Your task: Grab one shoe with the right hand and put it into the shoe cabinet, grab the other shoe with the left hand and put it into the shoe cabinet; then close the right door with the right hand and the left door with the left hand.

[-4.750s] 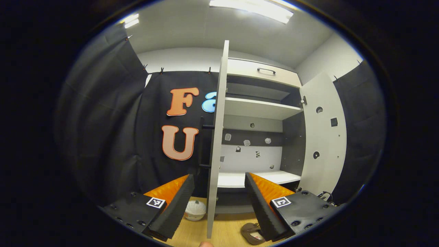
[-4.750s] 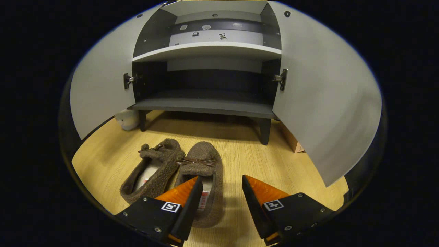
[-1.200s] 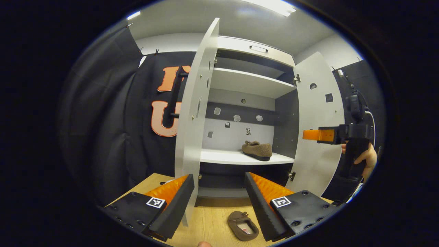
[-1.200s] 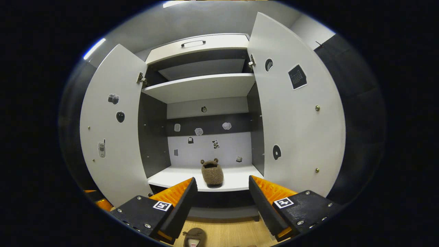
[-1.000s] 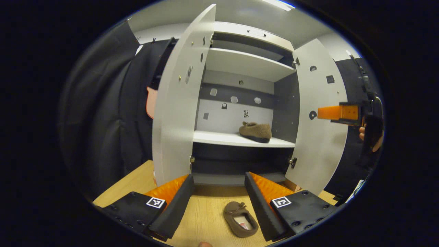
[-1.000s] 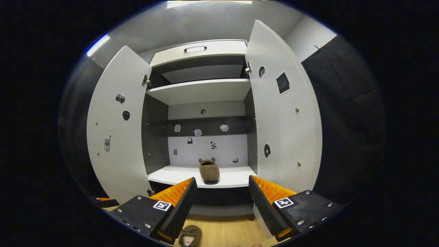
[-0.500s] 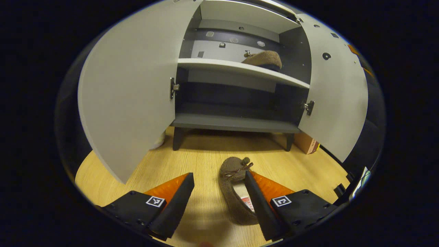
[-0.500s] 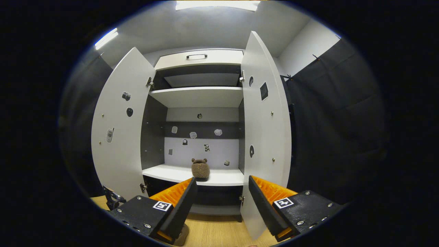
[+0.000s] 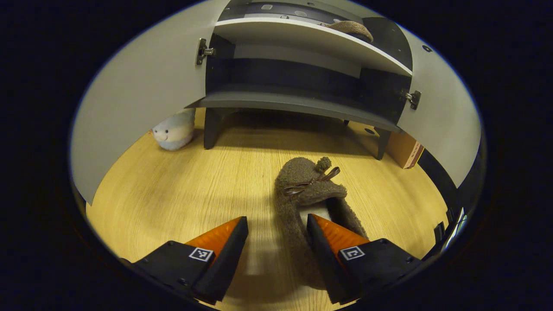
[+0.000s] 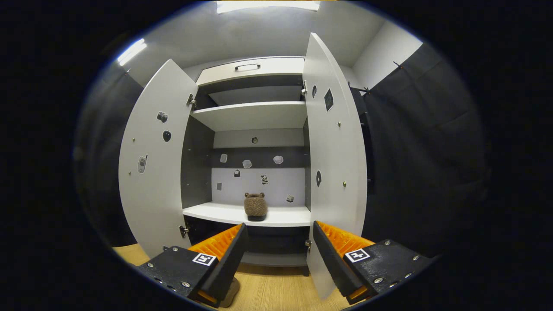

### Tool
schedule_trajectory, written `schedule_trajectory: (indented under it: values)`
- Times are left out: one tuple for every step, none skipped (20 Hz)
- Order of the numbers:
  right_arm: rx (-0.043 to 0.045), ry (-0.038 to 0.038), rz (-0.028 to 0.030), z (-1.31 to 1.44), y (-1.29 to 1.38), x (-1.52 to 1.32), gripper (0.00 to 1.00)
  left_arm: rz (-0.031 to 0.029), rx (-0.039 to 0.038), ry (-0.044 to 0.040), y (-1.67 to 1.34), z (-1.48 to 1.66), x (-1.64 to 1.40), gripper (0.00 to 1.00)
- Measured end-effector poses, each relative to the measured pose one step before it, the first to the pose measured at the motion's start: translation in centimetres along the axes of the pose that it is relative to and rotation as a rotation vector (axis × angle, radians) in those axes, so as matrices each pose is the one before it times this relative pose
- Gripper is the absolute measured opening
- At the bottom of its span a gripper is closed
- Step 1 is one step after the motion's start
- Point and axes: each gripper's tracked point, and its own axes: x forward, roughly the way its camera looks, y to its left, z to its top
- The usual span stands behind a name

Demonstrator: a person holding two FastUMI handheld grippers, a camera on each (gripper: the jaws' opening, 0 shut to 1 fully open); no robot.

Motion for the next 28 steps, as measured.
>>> schedule_trajectory:
  values:
    - [0.00324,-0.00042,0.00988,-0.047,0.110,0.031,0.93,-0.03410,-0.01949,0.02894,-0.723,-0.311,0.166,0.79]
    - [0.00170,0.00102,0.00908,-0.106,0.162,-0.104,0.93,-0.03463,-0.02105,0.01768,-0.930,-0.099,0.146,0.67]
    - [0.00070,0.00370,0.00787,-0.142,0.150,-0.100,0.93,0.00430,0.00258,0.01578,0.065,0.068,0.129,0.51]
    - [0.00016,0.00473,0.00667,-0.151,-0.026,-0.171,0.93,0.01585,0.03667,0.00165,0.415,0.152,0.104,0.37]
    - [0.00145,0.00291,0.00472,-0.125,0.056,-0.050,0.93,0.03873,0.01151,-0.01353,0.979,0.567,-0.044,0.37]
    - [0.00253,-0.00166,0.00065,0.059,-0.055,-0.135,0.93,-0.01167,0.00331,0.00760,-0.212,0.035,0.338,0.12]
    - [0.00048,-0.00313,-0.00443,0.013,-0.071,-0.073,0.93,0.00542,-0.00125,-0.00886,-0.121,-0.067,-0.047,0.12]
    - [-0.00191,-0.00451,-0.00610,-0.028,-0.199,-0.168,0.92,-0.01883,0.00264,0.01354,-0.222,0.142,-0.446,0.07]
    - [-0.00488,-0.00399,-0.00503,-0.023,-0.193,-0.246,0.93,-0.00796,-0.00085,-0.00865,0.070,0.370,-0.144,0.07]
    - [-0.00499,-0.00307,-0.00478,-0.035,-0.097,-0.148,0.93,-0.00794,0.00332,0.00031,-0.046,0.293,-0.236,0.07]
    - [-0.00267,-0.00204,-0.00440,-0.037,-0.131,-0.048,0.93,-0.00275,0.00501,-0.00019,0.037,0.331,-0.230,0.07]
    - [0.00090,-0.00029,-0.00440,-0.127,-0.027,0.001,0.93,-0.00441,0.00696,-0.00367,0.020,0.537,-0.421,0.07]
    - [0.00438,0.00138,0.00084,-0.098,0.059,-0.096,0.93,-0.00623,0.00508,-0.01099,-0.311,0.480,-0.599,0.07]
    - [0.00586,0.00074,0.00285,-0.061,0.089,-0.178,0.93,-0.01013,-0.00006,-0.01498,-0.261,0.703,-0.655,0.07]
    - [0.00588,0.00092,-0.00075,-0.060,-0.025,-0.056,0.93,-0.01232,-0.00688,-0.01515,-0.484,0.560,-0.898,0.07]
    - [0.00225,0.00239,-0.00018,-0.140,-0.088,-0.056,0.93,-0.01141,-0.01035,-0.00600,-0.177,0.667,-0.652,0.07]
    - [0.00207,-0.00011,-0.00296,-0.112,-0.156,-0.050,0.93,-0.01075,-0.00781,-0.01092,-0.323,0.833,-0.636,0.07]
    - [0.00262,-0.00175,-0.00278,0.045,-0.245,-0.178,0.93,-0.00688,-0.00013,-0.01846,-0.054,0.962,-0.683,0.07]
    - [0.00337,-0.00063,-0.00255,0.045,-0.097,-0.088,0.93,-0.00131,0.00312,-0.02123,0.078,0.928,-0.726,0.07]
    - [0.00259,0.00002,-0.00123,-0.099,-0.070,-0.260,0.93,0.00032,0.00449,-0.01518,0.010,0.776,-0.804,0.07]
    - [0.00050,0.00176,0.00003,-0.108,-0.053,-0.144,0.93,0.00065,0.00164,-0.01467,0.013,0.885,-0.740,0.07]
    - [0.00035,0.00127,0.00102,-0.129,-0.041,-0.166,0.93,-0.00014,-0.00039,-0.01419,0.029,1.151,-0.557,0.07]
    - [0.00051,0.00057,0.00157,-0.104,0.118,-0.161,0.93,0.00182,-0.00623,-0.01796,-0.236,1.359,-0.714,0.07]
    - [0.00138,0.00035,0.00138,-0.154,0.073,-0.184,0.93,-0.00073,-0.00308,-0.02202,-0.090,1.383,-0.705,0.07]
    - [0.00179,0.00102,0.00326,-0.160,0.135,-0.124,0.93,-0.00052,0.00017,-0.02435,0.092,1.483,-0.773,0.07]
    - [0.00172,0.00120,0.00314,-0.099,0.469,-2.277,0.93,0.00338,-0.00274,-0.02978,0.143,1.847,-0.727,0.06]
    - [0.00025,0.00314,0.00339,-0.308,0.230,-0.665,0.93,0.00512,-0.00100,-0.02773,0.016,1.871,-0.835,0.07]
    - [0.00030,0.00233,0.00168,-0.231,0.127,-0.273,0.93,0.00550,-0.00008,-0.02295,-0.016,1.610,-0.456,0.06]
